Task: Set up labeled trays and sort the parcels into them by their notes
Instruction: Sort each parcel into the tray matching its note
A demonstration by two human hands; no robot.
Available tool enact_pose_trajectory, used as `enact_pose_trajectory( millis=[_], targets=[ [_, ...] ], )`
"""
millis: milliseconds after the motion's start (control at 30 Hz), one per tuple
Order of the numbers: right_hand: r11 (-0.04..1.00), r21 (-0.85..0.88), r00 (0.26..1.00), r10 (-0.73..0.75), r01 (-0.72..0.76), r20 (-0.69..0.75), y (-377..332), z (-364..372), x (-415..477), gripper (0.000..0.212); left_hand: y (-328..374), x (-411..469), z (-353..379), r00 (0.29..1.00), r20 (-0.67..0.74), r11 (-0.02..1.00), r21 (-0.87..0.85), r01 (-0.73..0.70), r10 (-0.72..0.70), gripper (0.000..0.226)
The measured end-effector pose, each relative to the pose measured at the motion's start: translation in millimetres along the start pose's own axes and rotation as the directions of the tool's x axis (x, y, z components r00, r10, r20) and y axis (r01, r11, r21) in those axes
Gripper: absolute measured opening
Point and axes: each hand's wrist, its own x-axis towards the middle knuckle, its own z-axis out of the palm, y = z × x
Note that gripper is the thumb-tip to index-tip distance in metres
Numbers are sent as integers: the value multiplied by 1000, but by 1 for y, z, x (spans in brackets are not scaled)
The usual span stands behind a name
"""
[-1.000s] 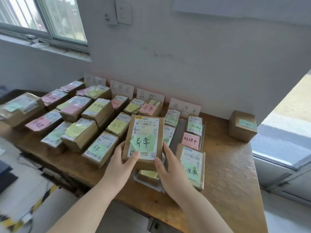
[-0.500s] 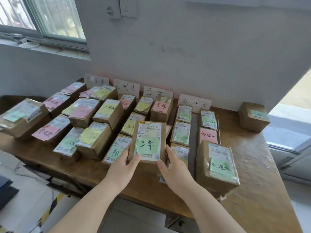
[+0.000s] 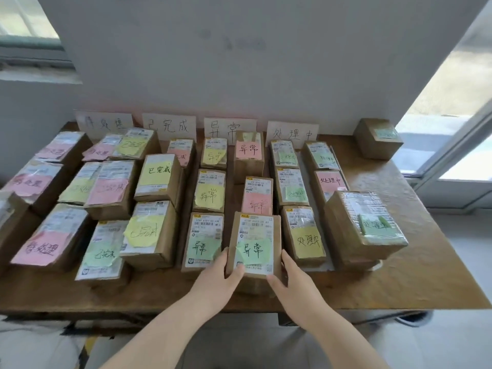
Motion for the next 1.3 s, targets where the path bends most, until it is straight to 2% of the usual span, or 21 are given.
enact_pose_trajectory(
  millis=[200, 300, 500, 767, 967, 1167, 1300],
  targets=[
    [996, -11, 991, 89, -91, -101, 2, 1, 18, 63, -2, 24, 7, 997, 65, 996, 74, 42, -47, 68],
    [995, -49, 990, 77, -84, -116, 2, 3, 25, 59, -3, 29, 6, 994, 81, 995, 81, 64, -71, 67],
    [993, -105, 994, 46, -57, -104, 6, 9, 35, 61, 1, 28, 1, 997, 25, 992, 105, 66, -69, 62],
    [968, -235, 987, -117, 89, -110, 1, 5, 34, 63, 10, 27, -6, 997, -45, 978, 202, -44, 54, 61],
    [946, -259, 963, -236, 197, -129, -7, -8, 24, 66, 34, 14, -7, 980, -76, 879, 459, -127, 182, 62],
    [902, -316, 923, -354, 295, -149, -7, -53, -1, 64, 83, -1, 11, 946, -148, 774, 618, -138, 287, 61],
    [889, -328, 905, -390, 321, -170, 14, -98, -20, 64, 122, -8, 42, 938, -136, 779, 601, -178, 319, 61]
  ],
)
